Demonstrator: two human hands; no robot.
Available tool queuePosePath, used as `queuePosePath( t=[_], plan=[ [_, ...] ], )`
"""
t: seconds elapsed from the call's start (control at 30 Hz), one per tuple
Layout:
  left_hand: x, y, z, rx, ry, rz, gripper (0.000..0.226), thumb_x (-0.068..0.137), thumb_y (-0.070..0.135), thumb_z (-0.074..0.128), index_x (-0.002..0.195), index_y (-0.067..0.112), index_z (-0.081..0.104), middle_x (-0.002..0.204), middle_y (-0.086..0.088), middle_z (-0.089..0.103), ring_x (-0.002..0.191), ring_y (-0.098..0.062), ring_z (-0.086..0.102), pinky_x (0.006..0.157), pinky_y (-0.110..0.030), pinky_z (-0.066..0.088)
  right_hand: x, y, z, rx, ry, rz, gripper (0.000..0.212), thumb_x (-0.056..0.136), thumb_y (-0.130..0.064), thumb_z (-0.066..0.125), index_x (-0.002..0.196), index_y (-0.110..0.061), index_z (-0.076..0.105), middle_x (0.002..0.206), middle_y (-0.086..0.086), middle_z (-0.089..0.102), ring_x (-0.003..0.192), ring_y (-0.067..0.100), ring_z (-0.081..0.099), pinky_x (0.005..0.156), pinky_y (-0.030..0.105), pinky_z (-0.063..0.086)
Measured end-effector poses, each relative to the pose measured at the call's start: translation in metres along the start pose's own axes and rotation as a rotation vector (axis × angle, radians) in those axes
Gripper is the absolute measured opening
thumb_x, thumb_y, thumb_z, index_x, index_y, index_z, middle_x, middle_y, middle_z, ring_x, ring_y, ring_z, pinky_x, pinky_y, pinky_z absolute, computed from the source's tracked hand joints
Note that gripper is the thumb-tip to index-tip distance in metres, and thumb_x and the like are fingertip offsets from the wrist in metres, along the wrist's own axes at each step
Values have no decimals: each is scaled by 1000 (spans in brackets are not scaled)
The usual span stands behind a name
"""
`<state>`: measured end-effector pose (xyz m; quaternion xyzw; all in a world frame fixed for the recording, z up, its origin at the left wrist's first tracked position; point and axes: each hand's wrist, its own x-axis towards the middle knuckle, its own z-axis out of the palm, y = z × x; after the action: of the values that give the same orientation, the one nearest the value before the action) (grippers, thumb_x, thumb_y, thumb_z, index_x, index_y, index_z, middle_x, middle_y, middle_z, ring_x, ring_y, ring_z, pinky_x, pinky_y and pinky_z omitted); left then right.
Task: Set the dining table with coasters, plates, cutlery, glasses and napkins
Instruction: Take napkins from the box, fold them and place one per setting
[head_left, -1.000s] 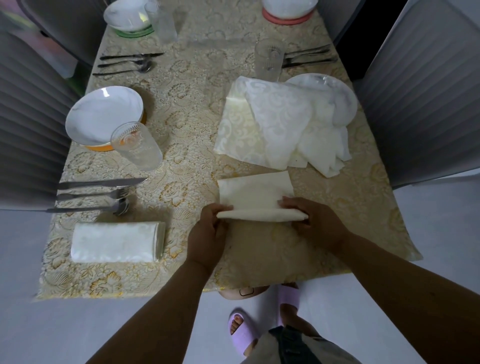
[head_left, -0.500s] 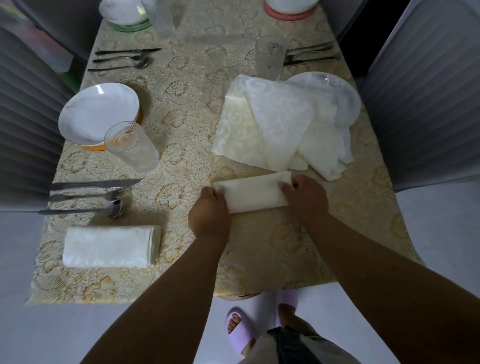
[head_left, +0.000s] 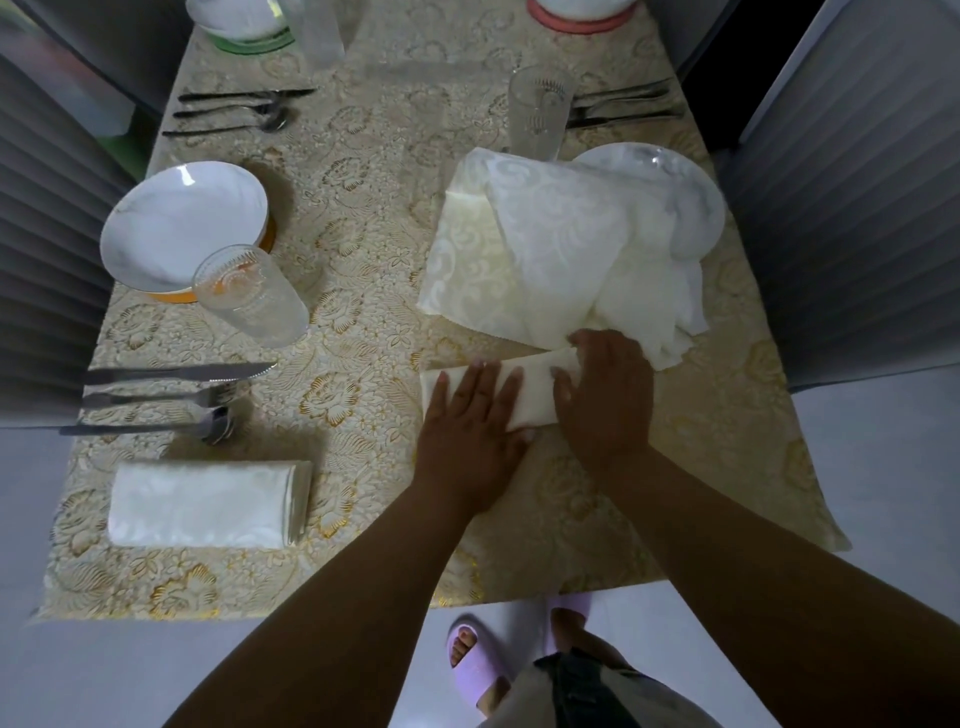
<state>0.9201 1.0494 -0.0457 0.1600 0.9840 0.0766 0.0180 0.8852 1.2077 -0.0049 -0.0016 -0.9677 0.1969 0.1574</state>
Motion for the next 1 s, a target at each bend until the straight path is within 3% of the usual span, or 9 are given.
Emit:
queuePosePath(
  t=[0.1,0.2,0.37,0.47,0.57,0.63,0.7,0.9,1.0],
  plan=[
    [0,0,-1,-13,-20,4,66,96,54,20,150,18,28,156,-9,29,147,-24,15,117,-48,8,-6,-5,13,12,-195,-324,50,97,-42,35,127,-9,57,129,11,59,123,27,53,104,38,36],
    [-1,-2,-4,-16,-28,29,65,97,51,21,150,15,31,155,-9,31,146,-25,19,116,-47,10,-6,6,22,-42,-523,-348,82,94,-59,-5,145,-11,36,153,6,32,143,19,24,117,42,17],
    [-4,-14,-7,-45,-31,-88,71,96,56,5,152,14,20,159,-7,19,148,-21,10,120,-46,7,-5,21,25,-162,-569,-352,78,96,-58,0,146,-7,33,153,9,31,142,23,28,114,40,10],
    [-4,-18,-11,-42,-66,-137,73,93,57,0,154,17,11,161,-4,8,149,-17,-2,120,-46,2,-5,21,23,-92,-508,-336,82,92,-62,-6,150,-10,20,157,6,20,146,17,14,116,34,1],
    [-2,-16,-14,-40,-105,-158,75,90,57,-3,154,19,3,162,-1,-1,148,-14,-10,120,-45,-2,-6,27,16,169,-368,-55,72,91,-56,25,145,-8,34,149,10,36,140,22,28,116,38,22],
    [-1,-15,-16,-65,-94,-167,76,89,57,-2,154,19,7,162,-2,2,148,-16,-8,121,-44,-2,-9,32,8,245,-142,143,52,87,-45,51,123,-7,55,123,13,55,117,29,49,100,39,41],
    [-1,-14,-18,-95,-63,-173,76,90,56,2,154,17,14,162,-4,8,149,-18,-2,121,-43,0,-9,34,7,287,-70,240,35,83,-34,67,106,-8,62,105,11,59,100,28,54,86,35,45],
    [-1,-9,-20,-283,81,-222,69,94,49,23,148,7,31,156,-12,26,146,-27,18,118,-47,19,1,20,13,314,-149,229,27,80,-34,71,87,-8,68,83,7,62,81,23,57,75,38,48],
    [-4,-11,-24,-427,278,-342,52,96,34,43,138,2,44,145,-18,42,135,-29,36,112,-37,29,6,15,12,317,-154,308,25,80,-34,71,79,-10,68,75,3,64,72,18,58,69,30,47]
  ],
)
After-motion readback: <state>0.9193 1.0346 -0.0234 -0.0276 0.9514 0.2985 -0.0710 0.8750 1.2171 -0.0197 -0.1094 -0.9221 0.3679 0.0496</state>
